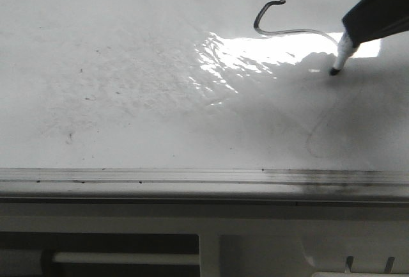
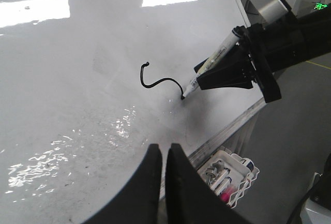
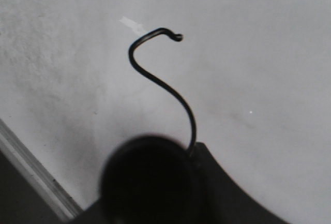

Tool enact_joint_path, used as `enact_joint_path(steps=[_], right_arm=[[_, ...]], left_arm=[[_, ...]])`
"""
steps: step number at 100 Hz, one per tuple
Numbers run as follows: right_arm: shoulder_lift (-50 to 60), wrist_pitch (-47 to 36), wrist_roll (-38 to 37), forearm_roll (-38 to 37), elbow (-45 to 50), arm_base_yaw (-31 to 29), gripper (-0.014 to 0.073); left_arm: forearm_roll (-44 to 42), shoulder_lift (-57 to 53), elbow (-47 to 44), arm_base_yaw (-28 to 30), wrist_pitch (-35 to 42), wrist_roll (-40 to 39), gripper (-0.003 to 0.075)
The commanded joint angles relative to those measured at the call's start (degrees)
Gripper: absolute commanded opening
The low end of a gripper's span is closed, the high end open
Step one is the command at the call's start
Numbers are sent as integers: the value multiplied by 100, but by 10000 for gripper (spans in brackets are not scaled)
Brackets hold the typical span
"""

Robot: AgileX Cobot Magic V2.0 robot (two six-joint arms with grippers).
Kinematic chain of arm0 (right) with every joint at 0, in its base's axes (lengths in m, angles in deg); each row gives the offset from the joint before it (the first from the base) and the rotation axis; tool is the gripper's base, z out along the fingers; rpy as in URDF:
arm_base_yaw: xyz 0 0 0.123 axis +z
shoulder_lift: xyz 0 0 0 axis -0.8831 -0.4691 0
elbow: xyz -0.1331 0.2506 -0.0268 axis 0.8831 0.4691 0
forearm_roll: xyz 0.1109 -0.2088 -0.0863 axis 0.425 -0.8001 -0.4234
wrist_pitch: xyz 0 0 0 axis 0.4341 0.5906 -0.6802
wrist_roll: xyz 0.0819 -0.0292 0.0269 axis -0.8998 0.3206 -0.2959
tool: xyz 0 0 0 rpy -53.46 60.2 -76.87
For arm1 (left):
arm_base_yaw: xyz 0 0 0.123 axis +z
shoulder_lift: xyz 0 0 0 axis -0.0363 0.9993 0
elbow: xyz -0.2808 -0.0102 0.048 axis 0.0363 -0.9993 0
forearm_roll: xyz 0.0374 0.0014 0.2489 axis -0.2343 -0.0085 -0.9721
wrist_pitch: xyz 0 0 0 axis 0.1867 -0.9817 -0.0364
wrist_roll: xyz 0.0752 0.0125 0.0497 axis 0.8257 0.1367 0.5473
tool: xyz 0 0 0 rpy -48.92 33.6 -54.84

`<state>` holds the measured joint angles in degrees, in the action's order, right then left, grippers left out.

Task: Write number 8 on whiteboard

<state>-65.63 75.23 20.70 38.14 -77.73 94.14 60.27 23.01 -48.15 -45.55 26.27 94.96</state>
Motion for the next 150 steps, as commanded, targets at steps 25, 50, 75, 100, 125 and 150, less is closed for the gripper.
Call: enact_joint_path(steps=[25,50,75,100,125,150], right_arm=[[-600,-882,65,-105,-818,-181,-44],[-699,-776,65,-156,-1246,-385,-44],[-430,-565,65,-144,-1387,52,-44],[264,893,130,119,-1649,1139,-71],[204,1086,274,520,-1649,2275,-71],[130,1282,274,714,-1649,2817,-71]], left_arm=[[145,29,156,6,260,-42,-20],[145,29,156,6,213,-42,-20],[132,29,156,6,160,-32,-20],[86,446,170,6,-467,173,424],[675,1784,764,6,-1466,1594,451],[1994,2763,1390,6,-2137,3258,426]])
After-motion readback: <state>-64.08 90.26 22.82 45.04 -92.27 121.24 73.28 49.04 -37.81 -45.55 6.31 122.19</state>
